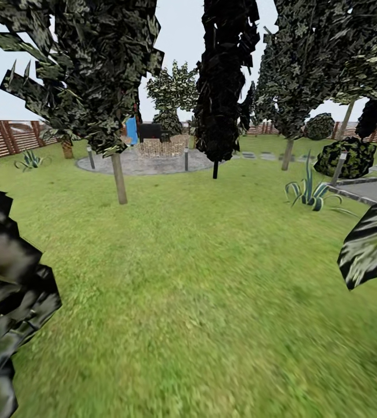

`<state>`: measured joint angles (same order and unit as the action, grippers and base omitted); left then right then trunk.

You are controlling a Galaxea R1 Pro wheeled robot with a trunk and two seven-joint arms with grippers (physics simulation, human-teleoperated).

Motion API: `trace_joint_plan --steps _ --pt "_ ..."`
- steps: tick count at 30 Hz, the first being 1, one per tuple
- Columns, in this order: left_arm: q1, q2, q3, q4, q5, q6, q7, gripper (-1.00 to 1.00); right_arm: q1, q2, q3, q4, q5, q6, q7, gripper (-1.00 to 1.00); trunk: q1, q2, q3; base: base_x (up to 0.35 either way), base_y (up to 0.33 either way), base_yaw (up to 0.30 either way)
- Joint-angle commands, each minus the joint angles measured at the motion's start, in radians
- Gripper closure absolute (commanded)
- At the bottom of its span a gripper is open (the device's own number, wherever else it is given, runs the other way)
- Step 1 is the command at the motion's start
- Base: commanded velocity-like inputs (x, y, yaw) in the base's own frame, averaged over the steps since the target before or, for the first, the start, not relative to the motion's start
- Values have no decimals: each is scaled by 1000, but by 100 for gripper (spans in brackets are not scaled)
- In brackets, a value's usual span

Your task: Take the three Easter eggs out of the wicker basket on the lawn in the garden, then place them on the lawn next to a single tree (choose any tree) so that all three eggs are next to the same tree and none are left in the basket.

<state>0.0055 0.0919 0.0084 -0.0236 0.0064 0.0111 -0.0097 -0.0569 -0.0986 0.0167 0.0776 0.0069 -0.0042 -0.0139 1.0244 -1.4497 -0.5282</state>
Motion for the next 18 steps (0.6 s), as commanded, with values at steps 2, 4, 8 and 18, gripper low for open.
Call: trace_joint_plan --steps 2,4,8,18 --pt "1 0 1 -2 1 1 -1 -100 -1 0 2 2 1 0 -1 -100 1 0 -1 331 0 0" --pt "1 0 1 -2 1 1 -1 -100 -1 0 2 2 1 0 -1 -100 1 0 -1 331 0 0" --pt "1 0 1 -1 0 1 -1 -100 -1 0 2 2 1 0 -1 -100 1 0 -1 331 0 0" --pt "1 0 1 -2 0 1 -1 -100 -1 0 2 2 2 0 -1 -100 1 0 -1 331 0 0"
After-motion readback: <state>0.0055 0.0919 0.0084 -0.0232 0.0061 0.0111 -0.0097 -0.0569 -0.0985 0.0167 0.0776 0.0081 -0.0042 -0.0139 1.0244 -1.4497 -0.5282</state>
